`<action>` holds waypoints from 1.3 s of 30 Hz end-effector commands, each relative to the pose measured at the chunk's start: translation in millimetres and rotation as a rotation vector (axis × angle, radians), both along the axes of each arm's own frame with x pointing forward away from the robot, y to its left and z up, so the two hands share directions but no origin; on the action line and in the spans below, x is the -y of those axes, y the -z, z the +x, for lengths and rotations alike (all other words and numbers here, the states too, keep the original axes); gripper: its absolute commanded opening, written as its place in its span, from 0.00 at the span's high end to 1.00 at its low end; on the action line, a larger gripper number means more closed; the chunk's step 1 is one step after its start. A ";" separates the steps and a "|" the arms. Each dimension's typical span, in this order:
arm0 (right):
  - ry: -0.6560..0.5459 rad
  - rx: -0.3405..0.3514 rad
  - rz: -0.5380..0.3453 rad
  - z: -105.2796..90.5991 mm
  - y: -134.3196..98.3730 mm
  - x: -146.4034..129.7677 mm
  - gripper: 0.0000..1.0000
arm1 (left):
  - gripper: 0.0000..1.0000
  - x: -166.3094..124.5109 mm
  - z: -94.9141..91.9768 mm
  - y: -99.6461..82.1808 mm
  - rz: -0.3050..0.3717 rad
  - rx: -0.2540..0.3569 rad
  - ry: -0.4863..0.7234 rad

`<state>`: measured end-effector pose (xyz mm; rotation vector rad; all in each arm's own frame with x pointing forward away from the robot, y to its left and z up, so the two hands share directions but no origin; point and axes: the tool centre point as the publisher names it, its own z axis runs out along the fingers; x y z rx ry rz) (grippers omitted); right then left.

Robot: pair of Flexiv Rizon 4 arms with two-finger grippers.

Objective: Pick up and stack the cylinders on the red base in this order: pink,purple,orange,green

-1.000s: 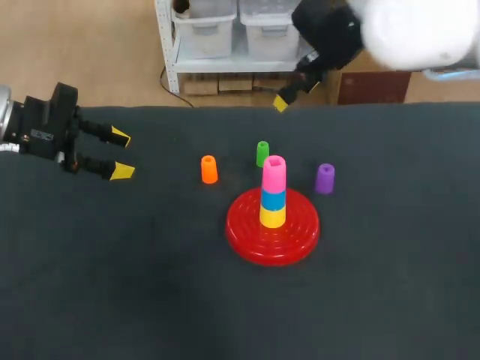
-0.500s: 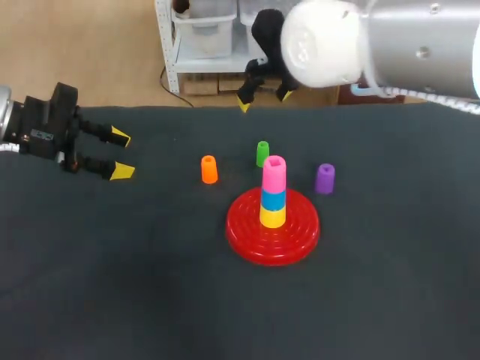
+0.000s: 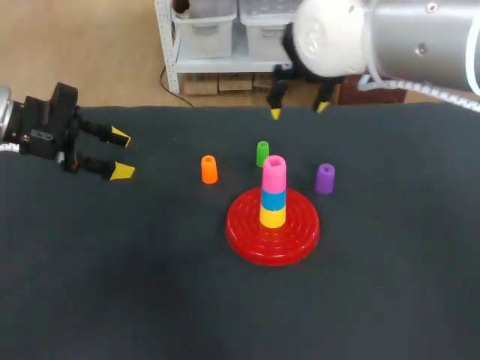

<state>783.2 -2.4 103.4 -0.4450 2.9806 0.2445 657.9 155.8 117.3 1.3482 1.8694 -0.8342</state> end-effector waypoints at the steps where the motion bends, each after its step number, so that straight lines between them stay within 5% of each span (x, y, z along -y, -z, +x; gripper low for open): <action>1: 0.067 0.087 0.023 -40.6 7.8 28.6 0.00 | 0.00 -0.5 -0.4 0.8 -0.003 0.004 -0.001; 14: 0.139 0.055 -0.058 -90.7 40.8 40.0 0.00 | 0.00 -0.5 -0.4 0.8 -0.003 0.004 -0.001; 20: 0.241 0.051 -0.037 -89.9 53.1 53.6 0.00 | 0.00 -0.5 -0.4 0.8 -0.003 0.004 -0.001; 39: 0.191 -0.075 -0.057 -64.8 67.4 52.8 0.00 | 0.00 -0.5 -0.4 0.8 -0.003 0.004 -0.001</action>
